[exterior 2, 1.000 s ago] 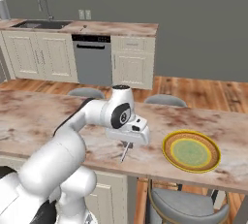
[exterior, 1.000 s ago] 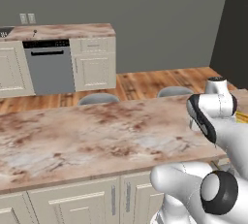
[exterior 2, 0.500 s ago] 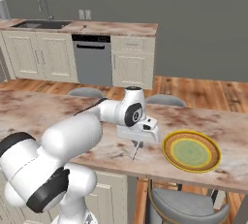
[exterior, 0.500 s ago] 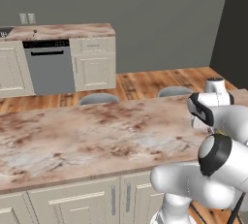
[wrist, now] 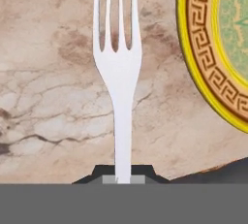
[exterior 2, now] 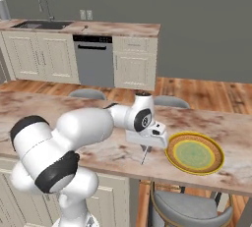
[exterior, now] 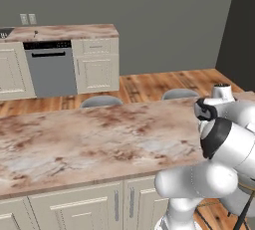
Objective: Take the fork and place it on the left side of the plate. Then take the spoon and place it on the right side of the plate. Make sure they're directly next to the plate.
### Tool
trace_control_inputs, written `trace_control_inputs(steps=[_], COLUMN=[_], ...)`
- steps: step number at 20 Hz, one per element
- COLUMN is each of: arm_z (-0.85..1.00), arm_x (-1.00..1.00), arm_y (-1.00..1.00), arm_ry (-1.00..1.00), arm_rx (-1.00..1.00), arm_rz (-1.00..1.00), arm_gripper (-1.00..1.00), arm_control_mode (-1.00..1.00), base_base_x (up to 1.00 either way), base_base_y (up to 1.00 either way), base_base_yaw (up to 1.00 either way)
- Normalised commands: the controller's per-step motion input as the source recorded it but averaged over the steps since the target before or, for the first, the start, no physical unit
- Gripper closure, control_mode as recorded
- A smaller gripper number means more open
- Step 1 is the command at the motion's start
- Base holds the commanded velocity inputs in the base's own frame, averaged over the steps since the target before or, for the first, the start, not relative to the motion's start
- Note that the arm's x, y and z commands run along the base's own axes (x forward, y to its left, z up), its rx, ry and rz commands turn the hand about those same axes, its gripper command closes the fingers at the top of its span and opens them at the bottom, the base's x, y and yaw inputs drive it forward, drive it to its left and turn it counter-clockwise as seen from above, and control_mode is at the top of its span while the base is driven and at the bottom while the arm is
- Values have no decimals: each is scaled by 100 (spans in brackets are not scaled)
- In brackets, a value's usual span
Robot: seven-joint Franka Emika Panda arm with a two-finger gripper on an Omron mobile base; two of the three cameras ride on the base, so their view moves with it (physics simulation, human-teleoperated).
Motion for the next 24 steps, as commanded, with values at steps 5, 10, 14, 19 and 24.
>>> trace_control_inputs(steps=[5,10,14,19,24], arm_z=[-20,-17,-17,-23,-24], arm_x=[22,24,22,13,14], arm_y=[-6,0,0,0,-1], arm_ry=[0,0,0,0,0], arm_rx=[0,0,0,0,0], arm_rz=[0,0,0,0,0], arm_gripper=[100,100,100,100,100], arm_control_mode=[-100,-100,-100,-100,-100], base_base_x=[0,0,0,0,0], base_base_y=[0,0,0,0,0], base_base_yaw=[0,0,0,0,0])
